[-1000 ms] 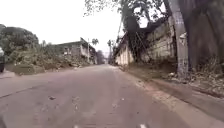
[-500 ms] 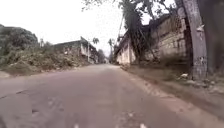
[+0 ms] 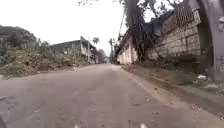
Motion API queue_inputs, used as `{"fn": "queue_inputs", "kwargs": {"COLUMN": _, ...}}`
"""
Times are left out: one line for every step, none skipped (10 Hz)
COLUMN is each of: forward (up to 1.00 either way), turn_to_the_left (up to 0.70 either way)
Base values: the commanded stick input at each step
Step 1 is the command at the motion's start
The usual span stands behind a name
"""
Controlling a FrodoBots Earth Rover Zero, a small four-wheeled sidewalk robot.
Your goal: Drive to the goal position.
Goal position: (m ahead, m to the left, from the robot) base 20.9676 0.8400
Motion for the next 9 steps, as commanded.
{"fn": "queue_inputs", "kwargs": {"forward": 1.00, "turn_to_the_left": 0.00}}
{"fn": "queue_inputs", "kwargs": {"forward": 1.00, "turn_to_the_left": 0.00}}
{"fn": "queue_inputs", "kwargs": {"forward": 1.00, "turn_to_the_left": 0.00}}
{"fn": "queue_inputs", "kwargs": {"forward": 1.00, "turn_to_the_left": 0.00}}
{"fn": "queue_inputs", "kwargs": {"forward": 1.00, "turn_to_the_left": 0.00}}
{"fn": "queue_inputs", "kwargs": {"forward": 1.00, "turn_to_the_left": 0.00}}
{"fn": "queue_inputs", "kwargs": {"forward": 1.00, "turn_to_the_left": 0.00}}
{"fn": "queue_inputs", "kwargs": {"forward": 1.00, "turn_to_the_left": 0.00}}
{"fn": "queue_inputs", "kwargs": {"forward": 1.00, "turn_to_the_left": 0.00}}
